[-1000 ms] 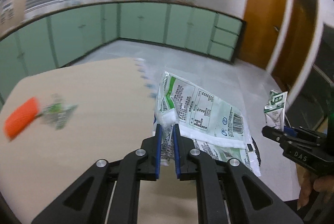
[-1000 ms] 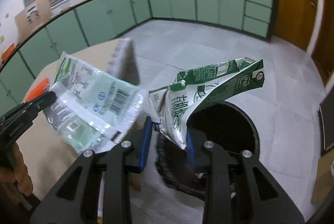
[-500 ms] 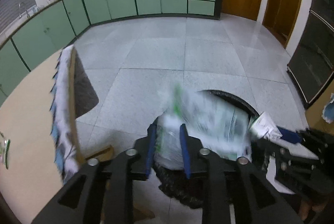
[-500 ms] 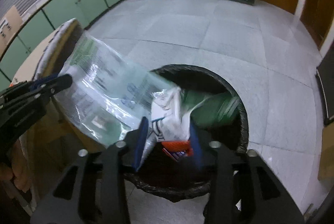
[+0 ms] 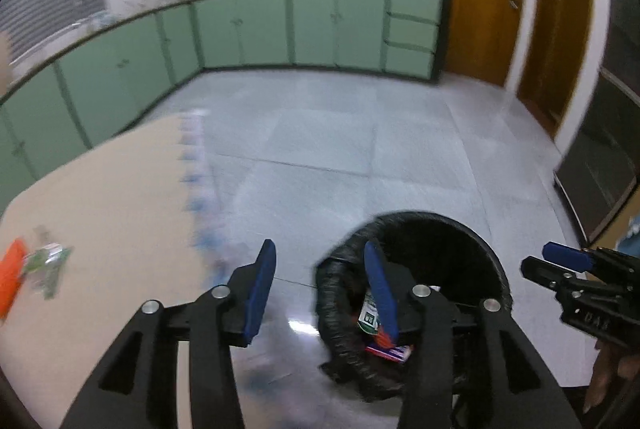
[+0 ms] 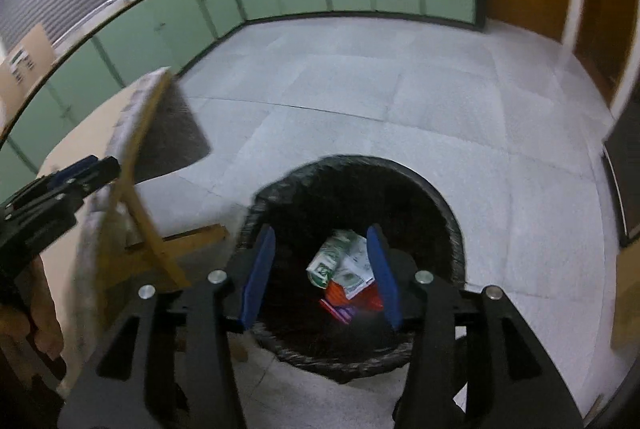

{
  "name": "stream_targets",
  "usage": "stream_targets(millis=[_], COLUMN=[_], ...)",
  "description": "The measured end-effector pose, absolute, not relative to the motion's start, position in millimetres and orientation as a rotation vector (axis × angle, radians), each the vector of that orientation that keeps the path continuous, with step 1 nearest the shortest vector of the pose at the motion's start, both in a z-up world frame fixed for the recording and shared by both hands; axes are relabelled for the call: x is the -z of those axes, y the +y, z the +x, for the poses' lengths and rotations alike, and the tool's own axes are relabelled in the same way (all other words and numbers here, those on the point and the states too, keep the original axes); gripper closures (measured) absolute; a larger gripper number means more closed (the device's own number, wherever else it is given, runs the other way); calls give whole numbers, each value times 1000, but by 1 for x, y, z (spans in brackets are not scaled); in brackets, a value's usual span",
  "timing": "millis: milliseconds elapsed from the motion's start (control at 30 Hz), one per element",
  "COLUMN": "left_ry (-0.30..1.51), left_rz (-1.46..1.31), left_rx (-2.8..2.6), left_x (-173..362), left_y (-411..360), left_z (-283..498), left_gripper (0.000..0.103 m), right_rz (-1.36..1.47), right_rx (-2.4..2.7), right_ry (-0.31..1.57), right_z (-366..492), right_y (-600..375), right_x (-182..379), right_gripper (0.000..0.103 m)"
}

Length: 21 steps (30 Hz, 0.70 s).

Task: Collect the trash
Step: 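Return both tools over the table, then grasp the orange foam net with the left tool while the right tool grasps the clear candy wrapper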

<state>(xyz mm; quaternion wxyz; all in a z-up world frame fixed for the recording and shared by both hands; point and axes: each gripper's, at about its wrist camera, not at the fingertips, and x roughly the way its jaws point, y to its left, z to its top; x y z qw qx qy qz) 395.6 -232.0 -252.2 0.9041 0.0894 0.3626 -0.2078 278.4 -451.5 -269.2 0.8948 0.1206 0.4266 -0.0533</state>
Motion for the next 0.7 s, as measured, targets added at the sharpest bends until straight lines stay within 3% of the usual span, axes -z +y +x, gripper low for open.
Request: stream_targets(millis=[200,433,700], left_ry=[670,625,640], left_rz=[63,39,-35], left_rx=[190,-40,-83], left_x=[220,208,220], left_y=[-81,68,143], left_z=[376,362,380], left_gripper=[47,44,44], right_rz=[153,36,-47], right_rx=[-96,-338,-481], right_ry=[836,812,820], right_z=[294,331,388], right_y=[-352,-208,-94], right_x=[227,204,211], right_gripper=[56,54,54])
